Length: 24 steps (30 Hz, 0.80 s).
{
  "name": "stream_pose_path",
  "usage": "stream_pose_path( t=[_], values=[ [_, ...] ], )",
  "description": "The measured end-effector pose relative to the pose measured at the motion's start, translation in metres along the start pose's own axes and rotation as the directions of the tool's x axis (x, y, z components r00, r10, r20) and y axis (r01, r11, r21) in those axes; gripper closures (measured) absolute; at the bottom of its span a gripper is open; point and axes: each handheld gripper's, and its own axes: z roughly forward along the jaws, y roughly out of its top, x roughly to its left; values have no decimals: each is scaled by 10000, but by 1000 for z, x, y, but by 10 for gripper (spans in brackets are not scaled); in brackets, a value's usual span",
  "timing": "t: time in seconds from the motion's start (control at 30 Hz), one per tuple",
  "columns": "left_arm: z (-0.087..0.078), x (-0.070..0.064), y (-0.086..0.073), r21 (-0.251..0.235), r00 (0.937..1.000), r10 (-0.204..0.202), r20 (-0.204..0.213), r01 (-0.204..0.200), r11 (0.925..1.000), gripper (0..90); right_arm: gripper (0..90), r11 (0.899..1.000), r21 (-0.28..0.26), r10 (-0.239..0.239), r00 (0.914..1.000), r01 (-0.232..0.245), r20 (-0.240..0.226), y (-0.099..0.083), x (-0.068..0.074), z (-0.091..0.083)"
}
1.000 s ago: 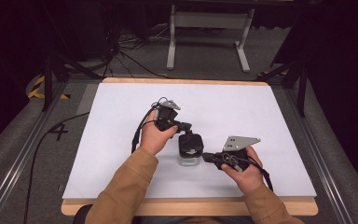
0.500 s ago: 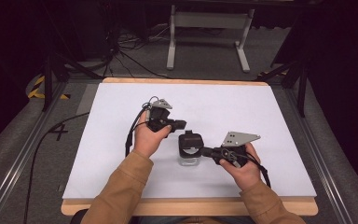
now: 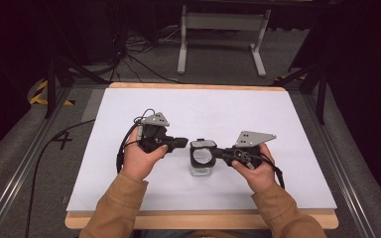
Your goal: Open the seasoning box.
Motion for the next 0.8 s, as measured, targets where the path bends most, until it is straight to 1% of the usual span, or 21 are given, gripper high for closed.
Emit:
stream_pose_path(
  t=[0.07,0.1,0.13,0.17,0.23,0.3,0.33,0.37,0.4,0.43,0.47,0.5,0.53,0.57,0.6,0.63,0.7,0.73,0.77,0.8],
  values=[
    [2,-3,-2,473,9999,99,103,-104,9988,897,900,10000,-19,-81,10000,80,-51,2,-1,1],
    [3,-5,-3,767,9997,214,138,-224,9968,897,900,10000,-20,-69,9999,69,-78,3,-2,2],
    [4,-5,-4,952,9992,349,169,-364,9948,897,900,10000,-26,-87,9999,87,-98,3,-2,3],
    [6,-6,-5,1062,9991,370,216,-391,9936,897,900,10000,-15,-63,9999,63,-109,4,-3,3],
    [11,-7,-7,1394,9987,392,315,-433,9893,896,900,9999,-35,-118,9999,118,-119,4,-4,4],
    [18,-6,-9,1674,9979,435,472,-508,9846,896,899,10000,-37,-76,9999,76,-129,5,-5,5],
    [21,-6,-10,1765,9979,426,491,-507,9830,896,900,10000,-35,-61,9999,61,-136,5,-5,5],
    [25,-6,-11,1874,9975,504,498,-589,9805,896,900,10000,-34,-66,9999,66,-142,5,-5,5],
    [27,-7,-11,1884,9972,552,512,-639,9800,895,900,10000,-47,-80,9999,79,-148,5,-6,5],
    [30,-7,-11,1816,9969,595,519,-680,9810,896,900,10000,-60,-80,9999,79,-147,5,-6,5],
    [33,-7,-12,1768,9960,707,541,-792,9810,896,899,10000,-77,-62,9999,61,-140,6,-6,5],
    [35,-8,-12,1637,9956,859,385,-911,9823,896,900,10000,-86,-22,9999,21,-145,6,-6,6],
    [38,-8,-12,1601,9943,1022,297,-1057,9814,897,900,9999,-100,-14,9999,12,-138,6,-7,6],
    [41,-9,-12,1609,9940,1063,243,-1088,9810,897,900,9999,-114,11,9999,-13,-145,6,-7,6],
    [43,-8,-12,1603,9941,1071,195,-1089,9811,898,900,9999,-142,33,9999,-35,-140,6,-8,7],
    [45,-8,-13,1602,9950,978,222,-1001,9820,898,900,9998,-162,75,9999,-77,-132,7,-8,7],
    [47,-8,-14,1579,9950,983,168,-997,9824,898,900,9997,-215,61,9999,-63,-102,7,-9,8],
    [50,-9,-17,1559,9967,800,128,-810,9844,898,899,9995,-309,33,10000,-35,-51,9,-10,8],
    [52,-8,-18,1580,9966,821,102,-827,9840,898,900,9994,-354,26,10000,-27,-36,10,-10,8],
    [52,-7,-19,1593,9971,743,142,-756,9843,898,900,9991,-423,40,10000,-41,-29,11,-11,9]
  ],
)
